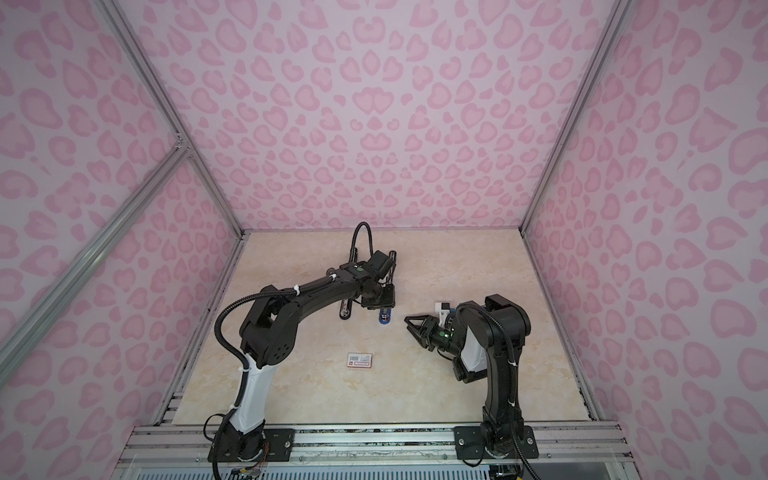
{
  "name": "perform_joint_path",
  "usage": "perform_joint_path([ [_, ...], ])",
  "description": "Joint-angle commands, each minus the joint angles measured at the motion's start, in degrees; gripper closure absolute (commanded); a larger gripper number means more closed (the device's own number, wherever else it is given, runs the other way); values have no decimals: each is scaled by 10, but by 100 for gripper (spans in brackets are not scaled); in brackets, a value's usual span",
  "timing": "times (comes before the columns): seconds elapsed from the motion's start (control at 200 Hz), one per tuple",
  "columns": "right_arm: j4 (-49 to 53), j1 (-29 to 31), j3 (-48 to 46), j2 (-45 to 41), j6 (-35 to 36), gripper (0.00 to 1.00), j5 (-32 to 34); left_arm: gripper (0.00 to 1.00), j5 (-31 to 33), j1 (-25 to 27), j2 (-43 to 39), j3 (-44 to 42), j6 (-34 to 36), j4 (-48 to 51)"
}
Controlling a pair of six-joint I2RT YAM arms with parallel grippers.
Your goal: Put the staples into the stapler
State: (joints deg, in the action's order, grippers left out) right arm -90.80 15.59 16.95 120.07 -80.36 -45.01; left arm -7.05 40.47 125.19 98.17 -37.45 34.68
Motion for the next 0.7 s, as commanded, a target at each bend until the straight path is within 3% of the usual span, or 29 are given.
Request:
perform_joint_path([
  [0.0, 14, -1, -11, 9, -3, 54, 17, 55, -21, 1, 5, 4, 0, -12],
  [0.405, 39, -1, -14, -11, 13, 55, 19, 50, -25, 0, -79, -66, 14, -55],
  [0.515, 99, 3, -7, -45, 42, 55, 23, 49, -17, 0, -135, -117, 17, -74],
  [0.695, 288, 8, 25, -143, 118, 55, 38, 48, 3, -4, -227, -190, 19, -95],
])
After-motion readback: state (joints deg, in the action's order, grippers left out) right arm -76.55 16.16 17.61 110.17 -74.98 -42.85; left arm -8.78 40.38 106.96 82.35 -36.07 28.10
